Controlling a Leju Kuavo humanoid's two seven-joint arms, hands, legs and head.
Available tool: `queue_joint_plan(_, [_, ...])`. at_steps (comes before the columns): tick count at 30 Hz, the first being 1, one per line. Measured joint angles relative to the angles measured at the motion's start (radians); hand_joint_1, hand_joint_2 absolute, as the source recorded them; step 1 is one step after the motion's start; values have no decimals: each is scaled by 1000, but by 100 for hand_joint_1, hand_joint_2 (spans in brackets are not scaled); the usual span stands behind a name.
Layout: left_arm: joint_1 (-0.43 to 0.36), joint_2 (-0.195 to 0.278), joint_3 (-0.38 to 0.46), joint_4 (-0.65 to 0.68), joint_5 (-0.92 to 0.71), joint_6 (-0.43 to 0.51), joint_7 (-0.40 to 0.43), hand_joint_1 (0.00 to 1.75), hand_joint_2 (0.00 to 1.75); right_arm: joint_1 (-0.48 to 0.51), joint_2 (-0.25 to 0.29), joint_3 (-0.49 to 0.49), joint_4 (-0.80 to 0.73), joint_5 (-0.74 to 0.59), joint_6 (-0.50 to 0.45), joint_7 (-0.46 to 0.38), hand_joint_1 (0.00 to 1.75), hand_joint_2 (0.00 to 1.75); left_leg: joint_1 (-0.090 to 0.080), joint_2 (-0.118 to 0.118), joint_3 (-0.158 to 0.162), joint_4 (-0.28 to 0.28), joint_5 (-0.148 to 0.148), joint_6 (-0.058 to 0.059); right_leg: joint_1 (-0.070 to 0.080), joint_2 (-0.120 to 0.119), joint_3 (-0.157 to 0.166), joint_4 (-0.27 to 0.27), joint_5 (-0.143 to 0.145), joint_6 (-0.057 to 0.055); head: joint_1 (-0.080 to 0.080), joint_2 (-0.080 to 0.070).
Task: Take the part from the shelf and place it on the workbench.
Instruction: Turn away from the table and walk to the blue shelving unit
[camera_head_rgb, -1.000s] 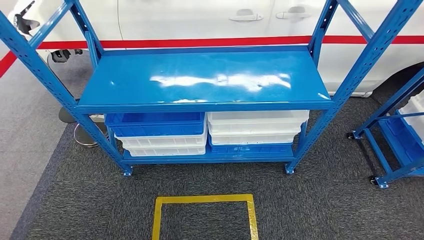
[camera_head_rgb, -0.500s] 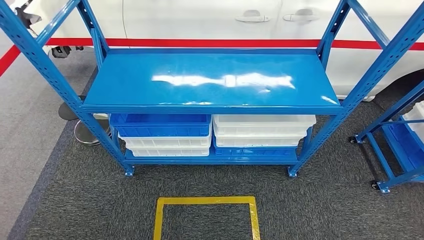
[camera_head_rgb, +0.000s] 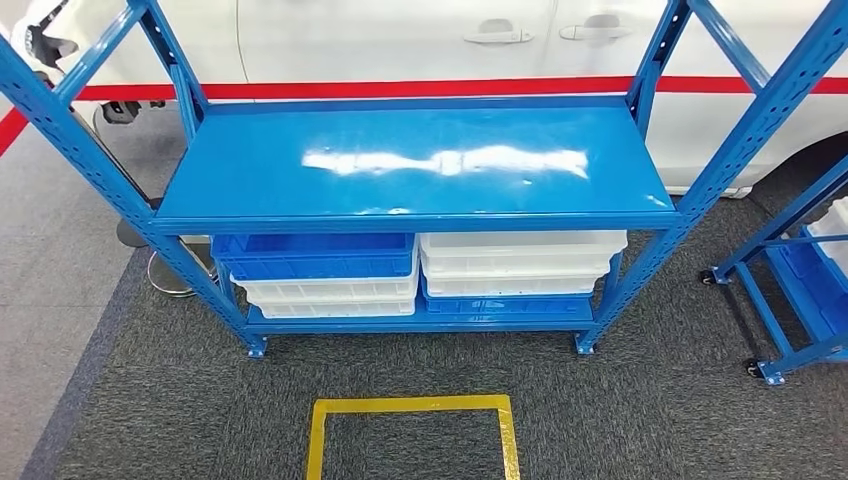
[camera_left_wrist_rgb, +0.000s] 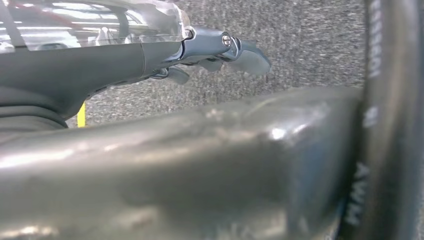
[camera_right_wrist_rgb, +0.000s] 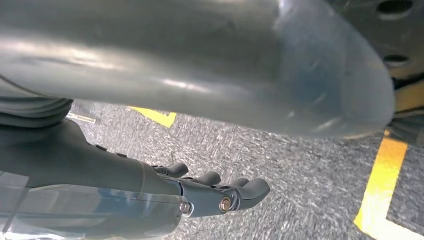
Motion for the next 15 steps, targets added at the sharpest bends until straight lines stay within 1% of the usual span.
queue_joint_plan(1, [-1,0,0,0,0,0,0,0,0,0,0,0,0,0,0,0,0,0,-2,0,18,-39,11,5,1,0,1,1,-2,5,0,0])
queue_joint_plan(2, [-1,0,0,0,0,0,0,0,0,-1,0,0,0,0,0,0,0,0,-4,-1,24,-54,10,10,2,0,0,1,-2,11,0,0])
queue_joint_plan(3, [0,0,0,0,0,1,1,0,0,-1,0,0,0,0,0,0,0,0,-6,-1,23,-56,11,15,3,0,1,-1,-1,16,0,0])
queue_joint_plan(5, [2,0,0,0,-1,3,6,0,0,-1,0,0,0,1,0,0,0,0,-4,-1,26,-64,16,28,2,0,1,3,-7,27,0,0])
queue_joint_plan(6, [1,-1,0,0,-2,6,10,0,0,-1,0,0,0,2,0,0,0,0,-3,-1,28,-69,20,36,1,0,-7,23,-22,31,0,0])
queue_joint_plan(7, [1,-1,0,0,-4,10,16,0,0,-1,0,0,0,4,-1,0,0,0,-1,0,30,-74,22,42,0,0,-25,62,-46,34,0,0])
queue_joint_plan(8, [0,-1,0,0,-5,16,22,0,0,-1,0,0,0,5,-3,0,0,0,-2,1,30,-75,23,46,0,0,-54,123,-79,35,0,0])
queue_joint_plan(9, [0,-1,0,0,-6,23,29,0,44,-1,0,0,0,7,-7,1,0,0,-3,1,29,-75,22,49,0,0,-88,190,-110,37,0,0])
queue_joint_plan(10, [0,-1,0,0,-7,30,35,0,87,-1,0,0,0,9,-11,2,0,0,-4,2,29,-75,22,50,0,0,-118,247,-131,38,0,0])
queue_joint_plan(11, [0,-1,0,0,-8,37,39,0,131,0,0,0,0,11,-15,4,0,0,-5,2,30,-75,21,51,0,0,-136,279,-134,38,0,0])
queue_joint_plan(12, [0,-1,0,0,-8,44,43,0,175,0,0,0,0,12,-19,6,0,44,-6,2,31,-75,20,51,0,0,-136,273,-117,37,0,0])
queue_joint_plan(13, [0,-2,1,0,-9,50,46,0,175,0,0,0,0,14,-22,8,0,87,-6,1,33,-74,19,51,0,0,-118,234,-86,35,0,0])
queue_joint_plan(14, [0,-3,1,0,-10,57,49,0,175,0,0,0,0,15,-27,11,0,131,-7,0,36,-73,17,49,0,0,-88,169,-47,31,0,0])
queue_joint_plan(15, [0,-4,1,0,-10,62,52,0,175,0,0,0,0,15,-32,13,0,175,-9,-1,37,-71,14,45,3,0,-56,100,-19,27,0,0])
